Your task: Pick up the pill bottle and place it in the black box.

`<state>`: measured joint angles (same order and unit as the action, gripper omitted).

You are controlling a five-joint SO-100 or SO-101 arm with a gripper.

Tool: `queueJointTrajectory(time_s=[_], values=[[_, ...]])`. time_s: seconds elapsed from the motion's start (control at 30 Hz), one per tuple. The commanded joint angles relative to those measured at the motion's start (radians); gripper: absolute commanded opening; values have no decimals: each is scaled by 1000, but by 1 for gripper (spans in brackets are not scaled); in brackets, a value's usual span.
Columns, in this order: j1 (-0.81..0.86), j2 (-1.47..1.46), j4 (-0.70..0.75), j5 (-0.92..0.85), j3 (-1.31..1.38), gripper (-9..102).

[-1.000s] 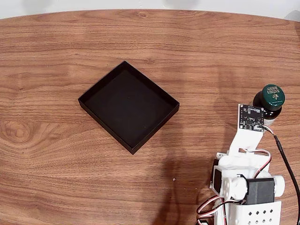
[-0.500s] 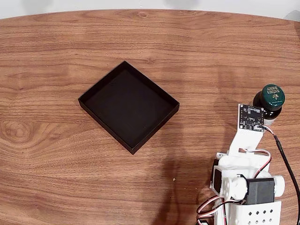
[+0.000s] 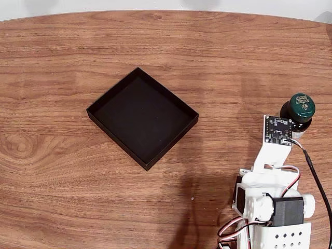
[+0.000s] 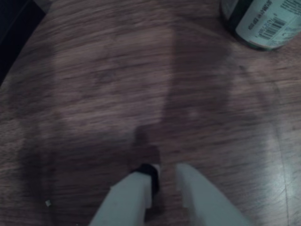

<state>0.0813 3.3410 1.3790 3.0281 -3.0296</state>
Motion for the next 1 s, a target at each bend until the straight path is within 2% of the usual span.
queueJointTrajectory(time_s=[0.0, 0.07, 0.17, 0.27, 0.47, 0.73, 0.83, 0.97], values=[[0, -3, 132, -23, 0, 0], [-21, -3, 132, 25, 0, 0], [-20, -3, 109, 273, 0, 0], [-12, -6, 17, 193, 0, 0], [29, -61, -178, 152, 0, 1], [98, -150, -505, 57, 2, 8], [123, -152, -569, 35, 2, 16], [129, -167, -611, 31, 2, 19]])
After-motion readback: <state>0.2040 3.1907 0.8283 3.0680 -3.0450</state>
